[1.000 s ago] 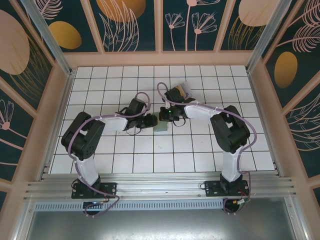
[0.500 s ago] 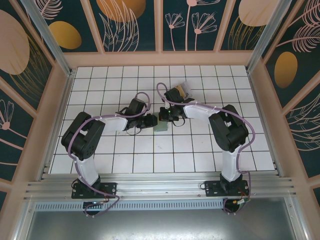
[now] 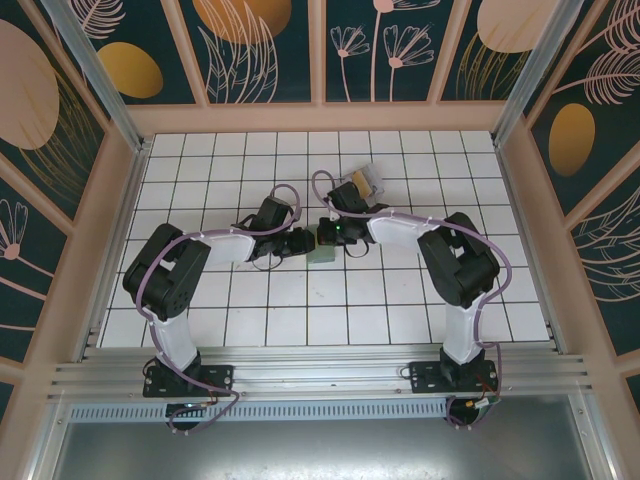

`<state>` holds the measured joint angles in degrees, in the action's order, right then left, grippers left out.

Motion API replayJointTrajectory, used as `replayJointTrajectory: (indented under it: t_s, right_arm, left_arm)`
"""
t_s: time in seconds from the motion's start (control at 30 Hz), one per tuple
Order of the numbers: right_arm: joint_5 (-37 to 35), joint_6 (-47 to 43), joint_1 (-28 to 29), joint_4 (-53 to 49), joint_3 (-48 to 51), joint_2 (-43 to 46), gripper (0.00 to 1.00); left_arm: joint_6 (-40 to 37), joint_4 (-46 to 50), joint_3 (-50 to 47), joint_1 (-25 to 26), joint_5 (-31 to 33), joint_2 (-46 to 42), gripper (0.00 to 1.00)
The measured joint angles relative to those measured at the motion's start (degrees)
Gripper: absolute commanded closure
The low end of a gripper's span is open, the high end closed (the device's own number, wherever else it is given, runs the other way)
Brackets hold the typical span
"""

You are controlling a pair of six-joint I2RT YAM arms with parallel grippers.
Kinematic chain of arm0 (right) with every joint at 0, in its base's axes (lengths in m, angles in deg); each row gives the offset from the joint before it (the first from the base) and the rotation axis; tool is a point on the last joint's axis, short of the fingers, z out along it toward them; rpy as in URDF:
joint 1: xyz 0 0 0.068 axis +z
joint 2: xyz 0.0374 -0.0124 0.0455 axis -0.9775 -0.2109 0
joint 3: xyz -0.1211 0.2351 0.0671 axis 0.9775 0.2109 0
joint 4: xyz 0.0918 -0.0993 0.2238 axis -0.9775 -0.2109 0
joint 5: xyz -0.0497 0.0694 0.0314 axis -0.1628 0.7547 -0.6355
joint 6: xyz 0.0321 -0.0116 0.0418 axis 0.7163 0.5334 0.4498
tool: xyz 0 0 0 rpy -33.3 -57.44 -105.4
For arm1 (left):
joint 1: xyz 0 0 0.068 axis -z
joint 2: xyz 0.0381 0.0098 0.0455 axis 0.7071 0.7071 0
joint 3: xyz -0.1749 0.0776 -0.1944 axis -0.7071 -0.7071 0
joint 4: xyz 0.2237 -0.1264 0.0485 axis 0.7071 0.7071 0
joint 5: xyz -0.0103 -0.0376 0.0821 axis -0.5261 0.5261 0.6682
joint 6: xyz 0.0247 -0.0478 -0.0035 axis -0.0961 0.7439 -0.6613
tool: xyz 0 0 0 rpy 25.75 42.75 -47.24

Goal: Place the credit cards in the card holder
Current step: Close the button on the card holder.

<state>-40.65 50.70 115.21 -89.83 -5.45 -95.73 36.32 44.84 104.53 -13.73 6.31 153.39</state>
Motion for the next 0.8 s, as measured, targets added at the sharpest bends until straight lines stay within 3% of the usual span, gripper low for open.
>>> replayJointTrajectory:
  t_s: [0.8]
  right_arm:
    - [-7.74,0.48,2.93,7.08,5.60,2.14,1.00]
  left_arm:
    - [0.00,0.13,0.24,0.15,0.66,0.15,0.70]
